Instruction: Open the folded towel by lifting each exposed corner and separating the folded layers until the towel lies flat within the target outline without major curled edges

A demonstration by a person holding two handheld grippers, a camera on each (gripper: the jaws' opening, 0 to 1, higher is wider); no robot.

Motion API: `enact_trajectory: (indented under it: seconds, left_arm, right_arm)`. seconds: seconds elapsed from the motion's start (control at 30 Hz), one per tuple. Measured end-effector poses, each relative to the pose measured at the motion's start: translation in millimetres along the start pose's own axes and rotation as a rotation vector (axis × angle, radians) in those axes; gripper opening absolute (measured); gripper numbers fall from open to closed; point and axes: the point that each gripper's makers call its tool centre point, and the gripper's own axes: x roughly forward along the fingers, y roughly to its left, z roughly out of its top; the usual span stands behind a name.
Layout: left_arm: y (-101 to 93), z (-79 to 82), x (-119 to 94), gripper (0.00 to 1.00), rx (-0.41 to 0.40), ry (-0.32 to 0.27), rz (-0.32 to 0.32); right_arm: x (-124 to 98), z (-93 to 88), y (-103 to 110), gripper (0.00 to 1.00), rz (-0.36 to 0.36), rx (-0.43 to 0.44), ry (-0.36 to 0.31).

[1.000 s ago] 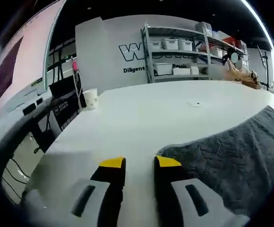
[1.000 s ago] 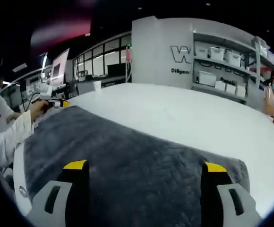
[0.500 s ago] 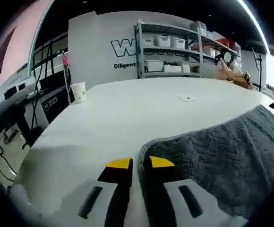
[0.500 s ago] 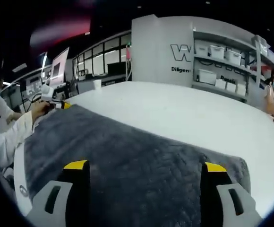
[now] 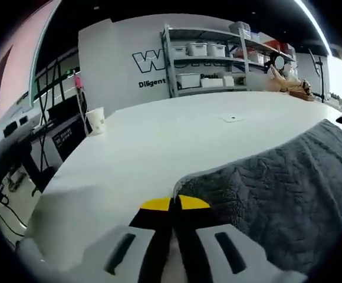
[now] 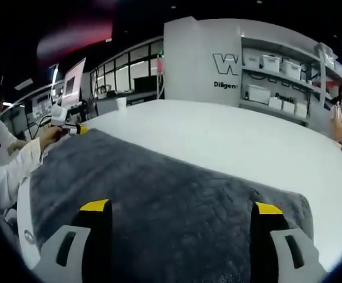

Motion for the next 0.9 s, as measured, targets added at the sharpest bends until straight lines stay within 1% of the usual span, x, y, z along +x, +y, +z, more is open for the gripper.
enact_trajectory:
  seconds: [0.33, 0.6, 0.9]
  left_arm:
    - [4.8, -0.1, 1.7, 0.01, 0.068, 0.017, 0.034]
    - [7.6, 0.9, 4.1, 0.01, 0.09, 0.025, 0.035]
    - [9.7, 1.4, 3.5, 0.01, 0.143, 0.052, 0.068]
  right_arm:
    - [-0.5, -0.7, -1.6, 0.97, -0.003, 0.002, 0.002]
    - [-0.9, -3.2, -2.0, 0.98, -0.004, 0.002, 0.014]
    - [-1.5, -4.3, -1.1, 0.98, -0.001, 0.002, 0.018]
